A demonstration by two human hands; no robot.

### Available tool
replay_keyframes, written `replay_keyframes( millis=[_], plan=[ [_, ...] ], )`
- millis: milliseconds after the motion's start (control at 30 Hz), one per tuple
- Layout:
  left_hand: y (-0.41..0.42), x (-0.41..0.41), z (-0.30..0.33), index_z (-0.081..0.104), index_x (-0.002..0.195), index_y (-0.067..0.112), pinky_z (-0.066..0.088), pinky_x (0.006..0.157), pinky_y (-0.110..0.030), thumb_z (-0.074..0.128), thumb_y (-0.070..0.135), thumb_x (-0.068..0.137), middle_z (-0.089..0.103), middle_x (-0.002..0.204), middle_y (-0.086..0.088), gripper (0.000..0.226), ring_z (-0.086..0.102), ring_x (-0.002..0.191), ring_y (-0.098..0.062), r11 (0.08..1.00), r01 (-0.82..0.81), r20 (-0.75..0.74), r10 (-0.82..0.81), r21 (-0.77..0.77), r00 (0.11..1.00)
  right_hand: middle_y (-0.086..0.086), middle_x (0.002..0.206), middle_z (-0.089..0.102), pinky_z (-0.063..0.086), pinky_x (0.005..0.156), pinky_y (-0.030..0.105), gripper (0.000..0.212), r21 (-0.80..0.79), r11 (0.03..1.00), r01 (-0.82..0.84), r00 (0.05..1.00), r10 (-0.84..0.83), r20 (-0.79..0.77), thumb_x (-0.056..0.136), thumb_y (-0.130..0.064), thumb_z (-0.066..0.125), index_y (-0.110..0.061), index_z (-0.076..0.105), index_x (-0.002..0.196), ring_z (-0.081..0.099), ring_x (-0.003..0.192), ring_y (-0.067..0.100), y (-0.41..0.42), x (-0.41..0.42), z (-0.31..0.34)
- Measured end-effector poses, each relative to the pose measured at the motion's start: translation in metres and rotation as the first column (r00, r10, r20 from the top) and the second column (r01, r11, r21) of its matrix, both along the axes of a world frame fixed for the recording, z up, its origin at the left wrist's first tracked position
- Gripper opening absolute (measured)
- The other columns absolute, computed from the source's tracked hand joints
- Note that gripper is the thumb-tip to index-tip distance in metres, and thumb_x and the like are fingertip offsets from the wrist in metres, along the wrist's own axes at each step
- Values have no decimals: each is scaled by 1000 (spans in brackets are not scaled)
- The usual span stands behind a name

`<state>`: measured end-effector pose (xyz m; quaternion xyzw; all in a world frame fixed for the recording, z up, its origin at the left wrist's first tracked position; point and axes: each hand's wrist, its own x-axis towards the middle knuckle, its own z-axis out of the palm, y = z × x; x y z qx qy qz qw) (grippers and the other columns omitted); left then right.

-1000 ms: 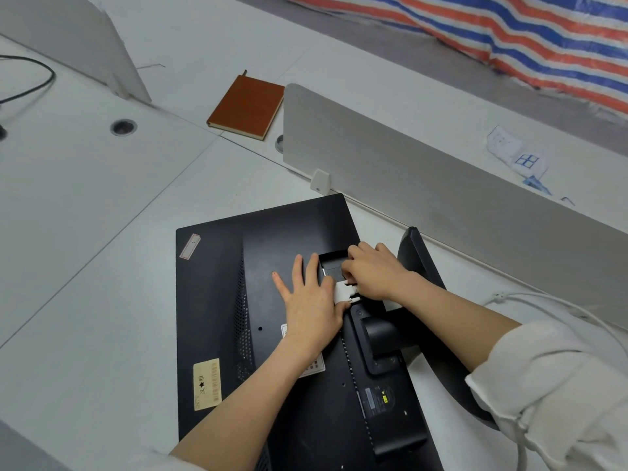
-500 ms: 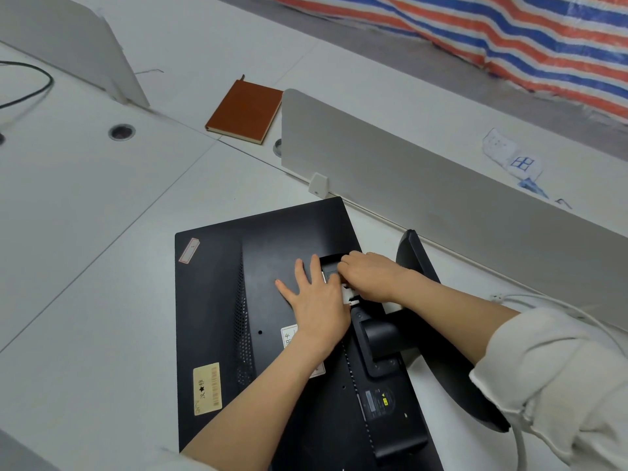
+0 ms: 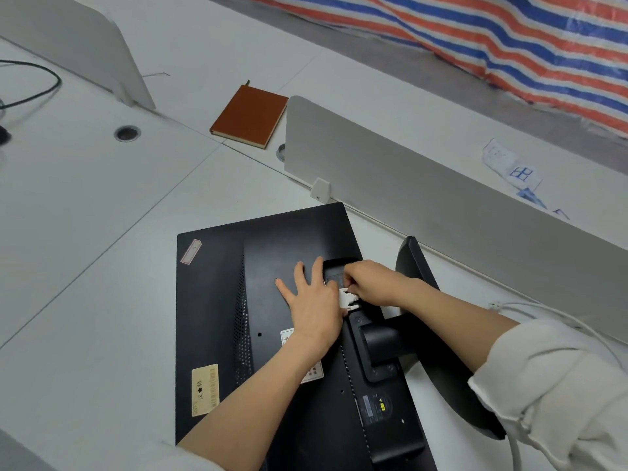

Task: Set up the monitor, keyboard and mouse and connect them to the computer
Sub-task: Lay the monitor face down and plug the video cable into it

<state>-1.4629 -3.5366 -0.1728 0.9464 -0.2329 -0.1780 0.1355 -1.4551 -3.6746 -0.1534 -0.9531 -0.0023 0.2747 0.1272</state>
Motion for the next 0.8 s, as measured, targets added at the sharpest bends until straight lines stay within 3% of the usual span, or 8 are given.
replay_keyframes(
  millis=[100,200,367,467,533,667,800],
  plan=[
    [-2,0,0,57,116,15,0,110,-64,63,27,87,-3,157,-5,32,-6,143,-35,1000,-14,-23,14,22,1000,9,104,58,33,71,26,10,-8,999,-48,999,48,18,92,-7,48,-7,55,99,49,88,21,0,1,0],
    [4,-2,-5,52,121,22,-4,112,-59,58,31,87,-13,157,-9,36,-15,142,-37,998,-59,-31,59,16,998,10,107,56,37,77,29,10,-66,991,-115,992,118,50,94,-11,48,-8,55,100,50,99,25,-1,1,-2],
    [17,-9,-15,39,130,42,-15,101,-69,55,45,80,-21,155,-9,52,-28,137,-41,996,-87,-3,87,-12,996,10,111,52,31,73,28,17,-220,943,-249,955,277,105,95,-10,44,-6,53,108,46,106,25,1,-2,-6],
    [20,-11,-20,32,137,46,-17,100,-69,45,53,79,-16,157,-9,60,-26,139,-40,997,-72,55,74,-27,996,10,112,52,33,75,29,17,-242,936,-255,950,289,115,94,-9,45,-7,53,108,46,107,25,1,-3,-7],
    [21,-12,-23,37,136,45,-17,100,-69,37,56,73,-6,158,-11,64,-19,140,-42,996,-81,96,85,-42,992,9,112,52,35,76,30,17,-239,940,-245,954,278,114,93,-10,45,-8,54,108,46,106,24,1,-3,-6],
    [16,-15,-28,57,117,39,-6,100,-72,38,55,63,22,154,-16,59,7,141,-47,985,-150,174,162,-82,971,9,112,52,36,78,31,18,-230,946,-227,961,256,106,93,-11,44,-8,54,108,46,106,25,2,-4,-5],
    [10,-20,-32,62,92,32,7,100,-75,40,45,62,30,150,-19,39,16,139,-49,972,-194,213,219,-129,952,9,115,48,35,74,31,21,-238,945,-225,964,252,88,91,-9,44,-8,54,110,46,106,25,4,-5,-4]
  ],
)
